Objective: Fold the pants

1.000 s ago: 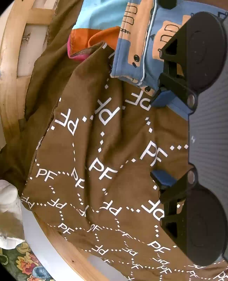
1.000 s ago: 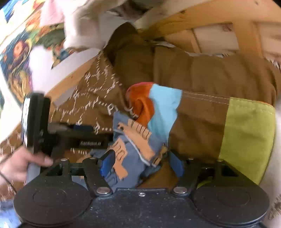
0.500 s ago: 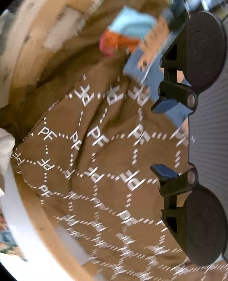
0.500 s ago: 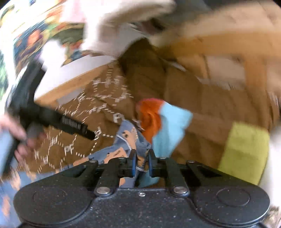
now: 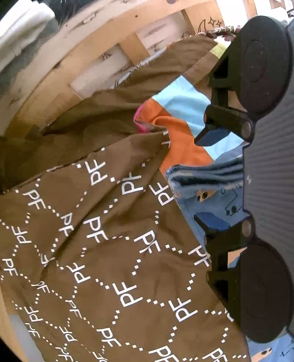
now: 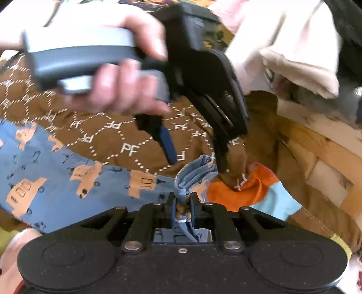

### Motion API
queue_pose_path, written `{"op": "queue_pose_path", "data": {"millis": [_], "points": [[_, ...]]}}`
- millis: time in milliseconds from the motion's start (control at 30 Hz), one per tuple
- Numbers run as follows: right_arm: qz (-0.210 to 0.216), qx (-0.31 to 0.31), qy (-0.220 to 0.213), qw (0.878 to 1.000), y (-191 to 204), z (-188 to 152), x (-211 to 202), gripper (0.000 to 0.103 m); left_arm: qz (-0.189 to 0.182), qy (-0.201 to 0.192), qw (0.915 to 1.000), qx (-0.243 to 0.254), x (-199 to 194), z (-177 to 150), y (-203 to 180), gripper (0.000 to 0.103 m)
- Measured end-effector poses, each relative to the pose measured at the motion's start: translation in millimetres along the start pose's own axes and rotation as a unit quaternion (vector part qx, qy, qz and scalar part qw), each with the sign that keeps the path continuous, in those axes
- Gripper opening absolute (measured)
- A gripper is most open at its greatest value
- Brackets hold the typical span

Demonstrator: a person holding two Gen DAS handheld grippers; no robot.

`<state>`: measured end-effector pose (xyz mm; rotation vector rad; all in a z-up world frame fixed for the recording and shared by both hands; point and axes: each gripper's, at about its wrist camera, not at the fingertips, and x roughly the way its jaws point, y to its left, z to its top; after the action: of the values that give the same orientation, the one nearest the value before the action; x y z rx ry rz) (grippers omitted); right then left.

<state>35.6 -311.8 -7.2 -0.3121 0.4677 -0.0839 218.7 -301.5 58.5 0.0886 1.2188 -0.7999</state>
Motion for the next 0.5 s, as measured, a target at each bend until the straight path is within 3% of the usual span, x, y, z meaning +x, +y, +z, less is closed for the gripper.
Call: {"op": "queue_pose_path", "data": {"millis": [67, 100, 167, 333, 500], "points": [[0.002, -0.013, -0.001, 1.000, 5, 1, -1, 0.013, -0.002, 0.004, 0.9999, -0.014, 5, 0, 4, 0.044], [0.002, -0.017, -0.001, 1.000, 7, 1, -2, 0.013, -0.003, 0.003, 0.9998, -0.022, 5, 0, 8, 0.041], [0.004, -0.024, -0.002, 1.000, 9, 0, -7, 0.013, -0.001, -0.003, 0.9995, -0.030, 2, -4, 14, 0.014], [0.019, -0.040, -0.015, 0.999, 16, 3, -20, 0.013, -0.018, -0.037, 0.9980, -0.049, -23, -25, 32, 0.010], [0.063, -0.055, -0.030, 0.996, 32, 6, -39, 0.012, -0.020, -0.068, 0.9958, -0.057, -60, -53, 58, 0.010]]}}
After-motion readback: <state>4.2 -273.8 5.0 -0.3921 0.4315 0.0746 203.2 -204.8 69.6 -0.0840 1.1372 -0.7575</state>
